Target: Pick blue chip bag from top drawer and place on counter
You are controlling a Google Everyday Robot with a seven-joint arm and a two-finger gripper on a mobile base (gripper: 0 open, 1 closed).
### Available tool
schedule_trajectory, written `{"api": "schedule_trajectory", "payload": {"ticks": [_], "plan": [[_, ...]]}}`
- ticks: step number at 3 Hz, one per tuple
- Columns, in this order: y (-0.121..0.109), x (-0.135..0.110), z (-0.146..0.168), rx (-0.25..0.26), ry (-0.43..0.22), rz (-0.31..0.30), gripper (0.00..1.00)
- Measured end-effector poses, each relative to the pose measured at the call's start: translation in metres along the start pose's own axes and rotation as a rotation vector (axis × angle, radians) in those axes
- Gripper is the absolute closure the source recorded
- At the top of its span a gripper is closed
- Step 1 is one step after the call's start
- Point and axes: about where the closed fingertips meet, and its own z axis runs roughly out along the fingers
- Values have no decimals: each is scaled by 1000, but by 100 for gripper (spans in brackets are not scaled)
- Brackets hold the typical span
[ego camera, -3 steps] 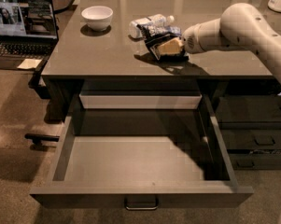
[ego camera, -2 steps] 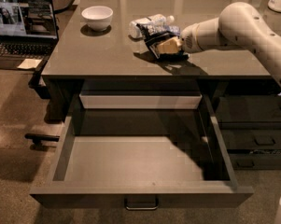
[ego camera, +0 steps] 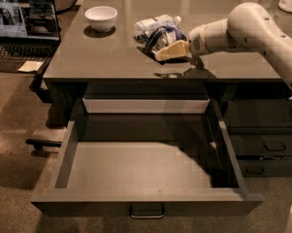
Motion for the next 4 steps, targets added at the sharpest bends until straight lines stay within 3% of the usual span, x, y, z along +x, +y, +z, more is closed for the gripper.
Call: {"api": "schedule_trajectory", "payload": {"ticks": [2, 3, 4], "plan": [[-7, -1, 0, -18, -14, 3, 0], [-41, -5, -19, -11, -53, 27, 0], [-74, -22, -62, 26, -114, 46, 0]]}}
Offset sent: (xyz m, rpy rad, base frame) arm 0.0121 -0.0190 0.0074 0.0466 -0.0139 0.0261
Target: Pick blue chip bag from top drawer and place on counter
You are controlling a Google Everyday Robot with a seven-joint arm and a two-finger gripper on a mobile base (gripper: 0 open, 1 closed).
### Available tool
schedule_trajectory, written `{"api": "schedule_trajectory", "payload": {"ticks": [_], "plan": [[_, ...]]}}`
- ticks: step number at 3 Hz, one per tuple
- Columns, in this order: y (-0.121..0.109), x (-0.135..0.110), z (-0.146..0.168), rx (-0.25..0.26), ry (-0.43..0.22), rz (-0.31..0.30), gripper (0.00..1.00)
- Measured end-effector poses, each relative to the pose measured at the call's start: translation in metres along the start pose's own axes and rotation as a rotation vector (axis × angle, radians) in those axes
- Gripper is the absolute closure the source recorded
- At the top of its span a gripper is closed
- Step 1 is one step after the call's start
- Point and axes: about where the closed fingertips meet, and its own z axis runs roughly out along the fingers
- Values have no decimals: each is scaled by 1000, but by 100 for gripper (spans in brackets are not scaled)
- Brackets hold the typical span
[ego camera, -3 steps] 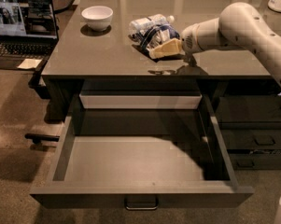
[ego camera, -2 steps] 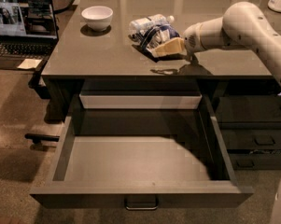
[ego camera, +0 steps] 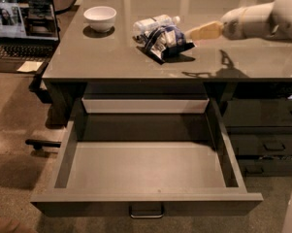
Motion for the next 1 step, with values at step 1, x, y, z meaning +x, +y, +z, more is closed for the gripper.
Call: {"api": "schedule_trajectory", "payload": {"ticks": [1], "plan": [[-3, -10, -5, 7, -18, -6, 0]]}}
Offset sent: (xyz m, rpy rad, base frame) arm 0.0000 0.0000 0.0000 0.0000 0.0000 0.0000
